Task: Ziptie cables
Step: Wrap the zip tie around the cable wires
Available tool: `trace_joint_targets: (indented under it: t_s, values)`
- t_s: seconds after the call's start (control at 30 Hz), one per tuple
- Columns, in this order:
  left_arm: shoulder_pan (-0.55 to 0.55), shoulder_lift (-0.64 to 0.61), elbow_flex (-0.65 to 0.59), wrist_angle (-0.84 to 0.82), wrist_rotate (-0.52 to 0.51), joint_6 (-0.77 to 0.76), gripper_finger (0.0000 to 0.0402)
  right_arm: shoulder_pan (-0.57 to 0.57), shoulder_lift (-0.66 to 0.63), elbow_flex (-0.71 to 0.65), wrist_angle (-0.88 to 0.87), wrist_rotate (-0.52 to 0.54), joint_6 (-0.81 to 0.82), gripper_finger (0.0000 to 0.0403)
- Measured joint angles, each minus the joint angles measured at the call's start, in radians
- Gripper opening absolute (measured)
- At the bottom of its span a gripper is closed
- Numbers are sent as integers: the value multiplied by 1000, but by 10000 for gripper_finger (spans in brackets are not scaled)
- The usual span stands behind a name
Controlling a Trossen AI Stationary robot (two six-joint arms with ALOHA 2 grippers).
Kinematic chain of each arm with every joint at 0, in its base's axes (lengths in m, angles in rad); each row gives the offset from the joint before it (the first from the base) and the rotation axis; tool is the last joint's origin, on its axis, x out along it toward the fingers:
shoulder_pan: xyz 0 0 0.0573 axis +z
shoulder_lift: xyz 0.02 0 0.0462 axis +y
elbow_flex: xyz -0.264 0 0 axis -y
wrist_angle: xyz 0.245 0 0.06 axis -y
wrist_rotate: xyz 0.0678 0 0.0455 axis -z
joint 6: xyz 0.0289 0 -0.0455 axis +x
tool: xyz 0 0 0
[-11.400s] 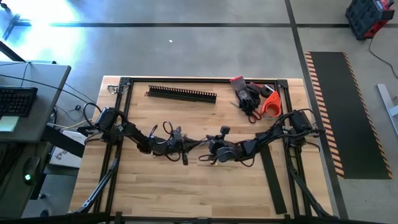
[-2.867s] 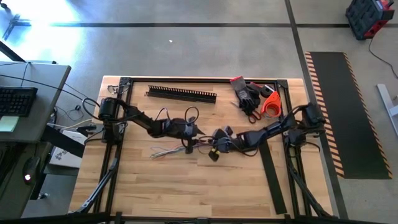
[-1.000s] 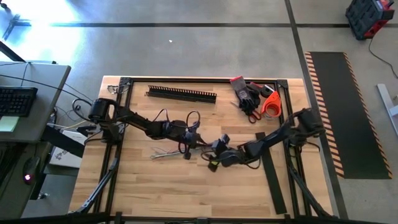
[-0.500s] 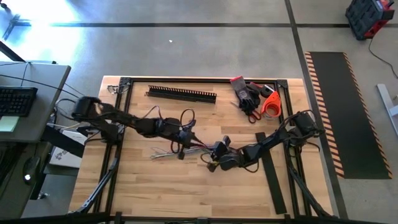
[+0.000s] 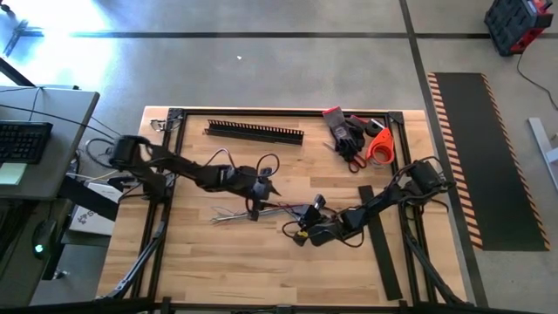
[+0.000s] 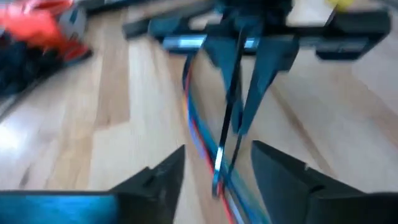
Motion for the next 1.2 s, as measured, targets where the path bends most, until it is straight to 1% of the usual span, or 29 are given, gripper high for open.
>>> trace_joint_targets:
  t_s: [0.07,0.13,0.2,0.27,0.4,0.53,0.7,1.0,1.07,1.2]
  values:
    - [5,51,0,102,33,13,182,0,0,0,2,-1,0,1]
    - [6,100,0,179,40,26,199,0,0,0,2,-3,0,0]
    - [6,131,0,220,71,33,205,0,0,0,3,-4,0,0]
    - [6,149,0,260,106,31,202,0,0,0,3,-7,5,0]
    - [6,151,0,276,134,10,172,0,0,0,3,-7,6,0]
    - [7,151,0,325,138,2,131,0,0,0,3,-8,2,0]
    - [7,151,0,332,139,2,84,0,0,0,3,-9,6,0]
    - [8,151,0,326,106,3,14,0,0,0,10,-10,2,0]
    - [7,151,0,326,107,3,5,0,0,0,10,-8,3,1]
    - [7,151,0,325,107,3,3,1,-2,0,10,-6,-22,14]
